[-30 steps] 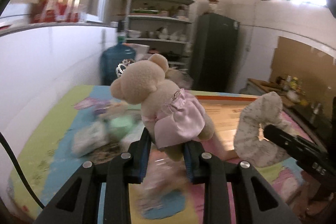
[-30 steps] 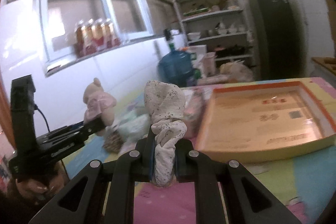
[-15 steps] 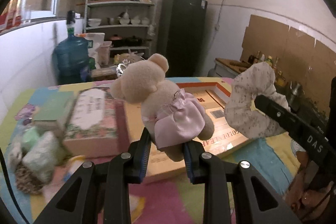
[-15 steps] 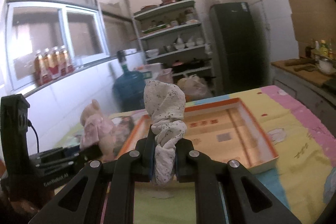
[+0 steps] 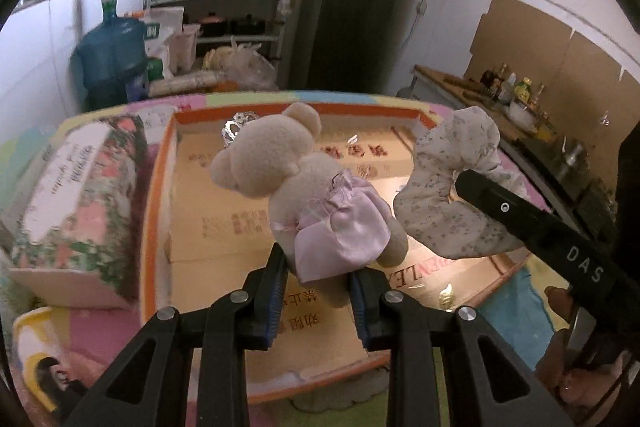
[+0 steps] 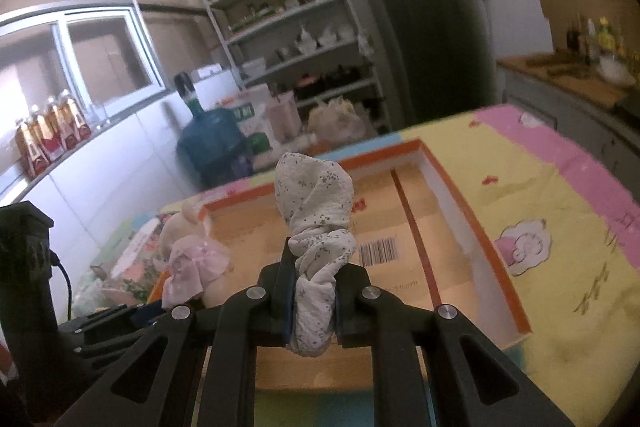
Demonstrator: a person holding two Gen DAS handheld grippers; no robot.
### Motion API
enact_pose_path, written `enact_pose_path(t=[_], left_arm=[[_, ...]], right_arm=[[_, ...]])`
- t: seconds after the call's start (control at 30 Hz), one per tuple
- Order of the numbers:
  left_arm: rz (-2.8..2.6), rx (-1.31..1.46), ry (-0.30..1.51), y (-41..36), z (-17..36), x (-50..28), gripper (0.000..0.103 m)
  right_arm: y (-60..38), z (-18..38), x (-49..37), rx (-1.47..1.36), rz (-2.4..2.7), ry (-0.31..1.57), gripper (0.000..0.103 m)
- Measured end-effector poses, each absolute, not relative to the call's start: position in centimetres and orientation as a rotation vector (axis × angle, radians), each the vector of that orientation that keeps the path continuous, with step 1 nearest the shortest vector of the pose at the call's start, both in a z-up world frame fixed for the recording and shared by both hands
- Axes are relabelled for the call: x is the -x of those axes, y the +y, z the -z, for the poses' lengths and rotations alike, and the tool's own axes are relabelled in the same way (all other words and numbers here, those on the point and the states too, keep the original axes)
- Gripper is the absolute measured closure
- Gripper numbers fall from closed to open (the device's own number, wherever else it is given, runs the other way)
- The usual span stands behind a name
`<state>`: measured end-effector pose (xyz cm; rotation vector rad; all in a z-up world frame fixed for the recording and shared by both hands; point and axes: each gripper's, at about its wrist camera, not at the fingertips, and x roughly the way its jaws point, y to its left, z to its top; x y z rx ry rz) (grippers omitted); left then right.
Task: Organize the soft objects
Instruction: 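Carry the cloth and bear into the cardboard box and open both tools, then withdraw both tools from the box back toward the pile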
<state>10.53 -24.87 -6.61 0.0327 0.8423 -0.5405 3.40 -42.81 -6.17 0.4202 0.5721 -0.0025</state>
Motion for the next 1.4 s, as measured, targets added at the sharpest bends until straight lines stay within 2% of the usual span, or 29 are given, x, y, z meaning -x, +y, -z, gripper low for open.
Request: enact_pose_path(t=[0.13, 0.23, 0.33, 0.37, 0.4, 0.63, 0.8, 0.9, 1.07, 1.2, 1.4], left_arm=[[0.528, -0.023, 0.888, -25.2, 8.0, -11.4, 0.072], [0.507, -0.024, 0.876, -25.4, 7.8, -11.4, 0.067], [0.519, -0.002, 0.876, -25.2, 7.8, -11.5, 0.056], [0.523, 0.001, 0.877, -25.1, 7.8, -11.4, 0.048], [0.532, 0.001, 0.878, -25.1, 7.7, -11.3, 0.047], [0.547, -0.016, 0.753, -24.0, 5.3, -9.1, 0.026], [0.52, 0.029, 0.652, -21.7, 3.1, -7.6, 0.025], [0.502, 0.064, 0.617, -19.8, 1.9, -6.9, 0.018], [0.403, -0.017, 0.522, -16.7, 0.4, -4.8, 0.017], [0.368, -0.04, 0.557, -13.4, 0.2, -4.2, 0.017], [0.306, 0.03, 0.552, -7.0, 0.6, -2.5, 0.017]], right_arm=[[-43.1, 7.1, -4.5, -0.435, 0.005, 0.618, 0.086], [-43.1, 7.6, -5.0, -0.43, 0.019, 0.64, 0.08], [-43.1, 7.6, -5.1, -0.423, 0.042, 0.642, 0.057], [-43.1, 7.5, -5.0, -0.419, 0.051, 0.635, 0.044], [-43.1, 7.5, -4.7, -0.416, 0.059, 0.626, 0.039], [-42.9, 5.7, -2.5, -0.398, 0.103, 0.531, 0.038], [-41.7, 3.6, 0.4, -0.402, 0.117, 0.432, 0.037], [-40.4, 2.6, 2.1, -0.402, 0.113, 0.376, 0.035], [-37.0, 1.5, 3.5, -0.402, 0.064, 0.343, 0.033], [-33.3, 1.0, 3.8, -0.373, 0.012, 0.354, 0.027], [-27.9, 0.4, 5.1, -0.332, -0.053, 0.356, 0.026]])
